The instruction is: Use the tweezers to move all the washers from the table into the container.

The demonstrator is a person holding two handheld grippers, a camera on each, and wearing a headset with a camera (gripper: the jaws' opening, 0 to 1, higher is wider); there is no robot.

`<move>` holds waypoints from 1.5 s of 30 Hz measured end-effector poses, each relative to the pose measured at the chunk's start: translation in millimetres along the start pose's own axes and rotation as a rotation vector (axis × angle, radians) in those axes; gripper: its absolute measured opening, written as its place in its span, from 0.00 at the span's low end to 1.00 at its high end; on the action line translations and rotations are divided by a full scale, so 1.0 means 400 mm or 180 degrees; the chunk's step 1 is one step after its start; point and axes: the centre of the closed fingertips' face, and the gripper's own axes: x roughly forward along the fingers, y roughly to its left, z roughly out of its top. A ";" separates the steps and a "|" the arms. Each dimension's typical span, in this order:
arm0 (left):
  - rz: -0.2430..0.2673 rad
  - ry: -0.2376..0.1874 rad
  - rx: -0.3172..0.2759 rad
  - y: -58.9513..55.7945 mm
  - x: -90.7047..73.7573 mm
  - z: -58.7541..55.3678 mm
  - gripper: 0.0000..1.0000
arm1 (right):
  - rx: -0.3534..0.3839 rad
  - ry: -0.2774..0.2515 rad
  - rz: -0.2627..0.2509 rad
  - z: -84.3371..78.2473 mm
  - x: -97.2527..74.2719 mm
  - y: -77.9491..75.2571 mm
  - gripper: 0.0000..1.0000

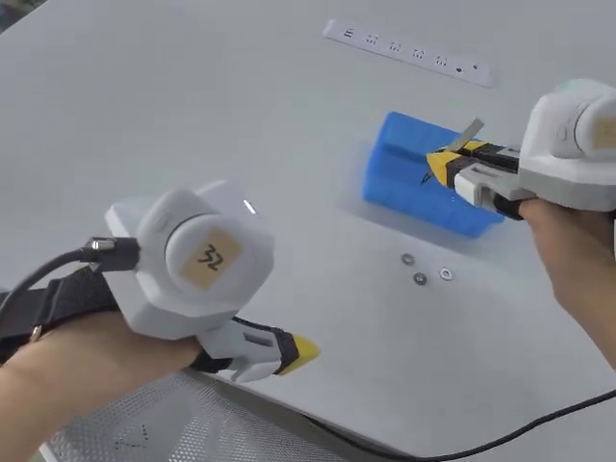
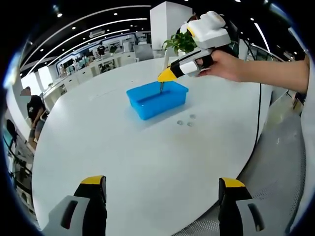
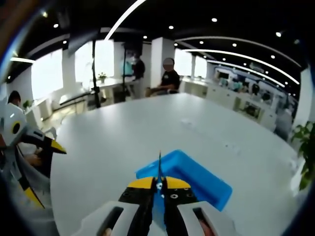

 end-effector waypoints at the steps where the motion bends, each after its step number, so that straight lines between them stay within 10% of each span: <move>1: 0.0000 -0.0002 0.0000 0.000 0.000 0.000 0.97 | -0.0005 0.0002 0.0012 -0.002 -0.011 0.013 0.03; 10: 0.0008 -0.0041 -0.0007 -0.005 0.001 0.008 0.98 | 0.0017 0.0265 0.0151 -0.089 -0.033 0.094 0.03; 45: 0.0002 0.0037 0.0021 -0.003 0.006 -0.008 0.96 | 0.0189 0.0508 0.0168 -0.182 0.004 0.080 0.03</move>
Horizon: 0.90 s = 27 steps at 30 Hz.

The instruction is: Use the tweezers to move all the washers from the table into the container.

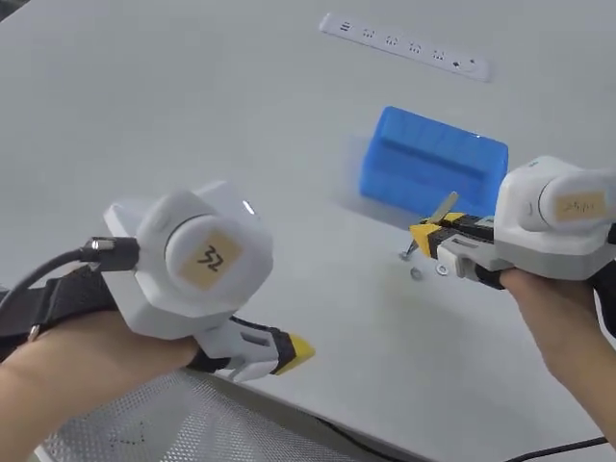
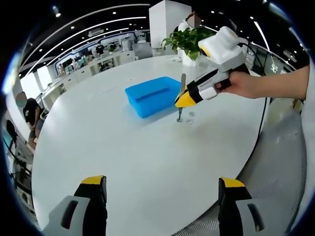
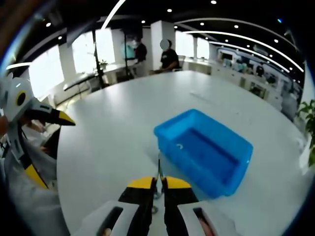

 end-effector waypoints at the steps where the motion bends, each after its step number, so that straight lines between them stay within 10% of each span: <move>1: 0.0002 0.0002 0.0001 0.001 0.001 -0.001 0.96 | 0.0001 0.0002 -0.0002 0.000 0.002 -0.002 0.04; 27: 0.0010 0.0010 0.0019 -0.001 0.005 -0.003 0.96 | -0.0112 -0.0073 -0.0019 0.005 0.008 0.009 0.03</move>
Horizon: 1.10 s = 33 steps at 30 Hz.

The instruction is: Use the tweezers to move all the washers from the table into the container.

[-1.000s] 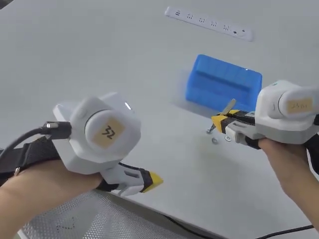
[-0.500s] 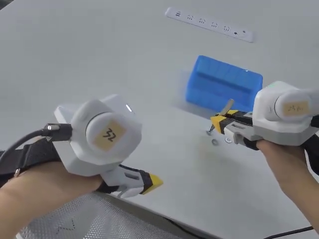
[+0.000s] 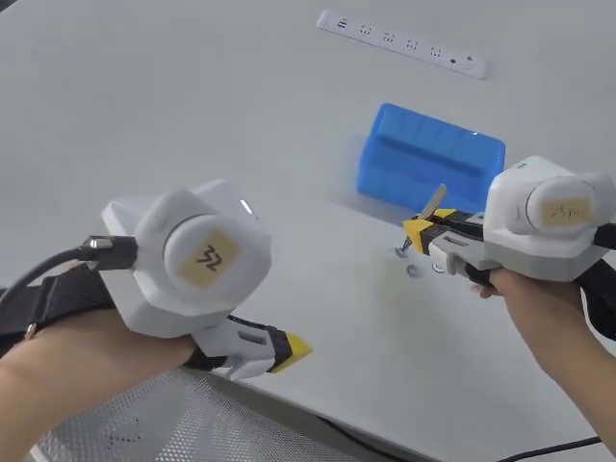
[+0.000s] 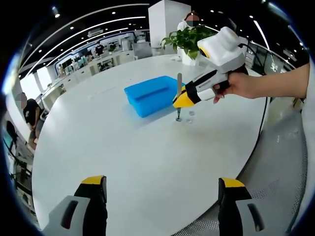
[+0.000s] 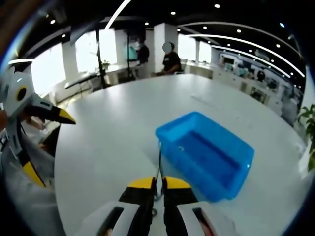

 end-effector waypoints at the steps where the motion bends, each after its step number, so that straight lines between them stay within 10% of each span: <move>1: -0.0001 0.0005 -0.0009 0.000 0.000 -0.001 0.96 | -0.0021 0.0000 -0.0006 0.000 -0.001 0.003 0.03; 33: -0.0009 0.0031 0.0053 -0.002 0.003 0.004 0.96 | 0.0035 -0.0026 -0.0030 -0.002 -0.006 0.005 0.02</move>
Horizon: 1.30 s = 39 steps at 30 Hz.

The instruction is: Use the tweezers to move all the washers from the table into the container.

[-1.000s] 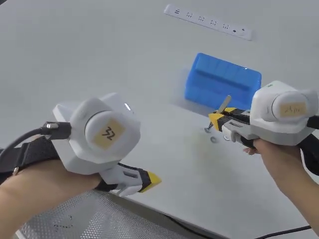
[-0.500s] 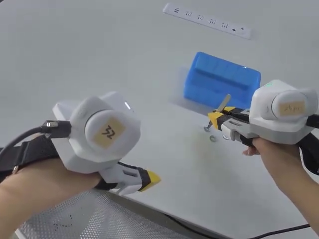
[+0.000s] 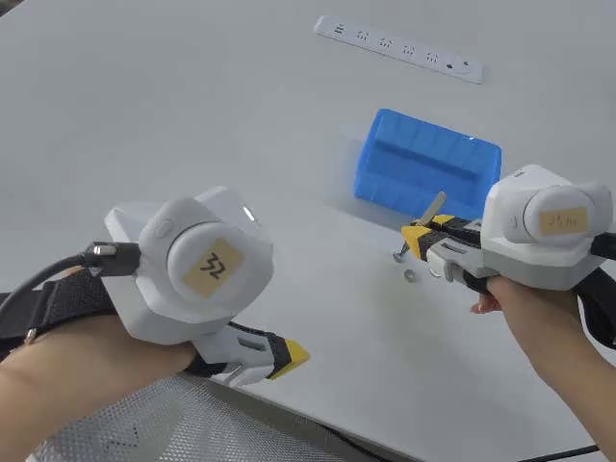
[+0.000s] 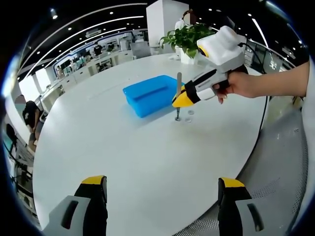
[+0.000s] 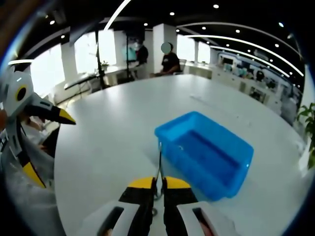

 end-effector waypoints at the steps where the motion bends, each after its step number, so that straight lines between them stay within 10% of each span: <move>1: -0.0002 0.0004 0.0001 0.000 0.000 -0.001 0.96 | 0.0000 -0.0003 -0.0004 0.000 0.000 0.000 0.02; 39: 0.0029 0.0068 0.0038 -0.002 -0.002 -0.015 0.96 | -0.0022 0.0012 -0.0059 -0.002 0.000 0.000 0.03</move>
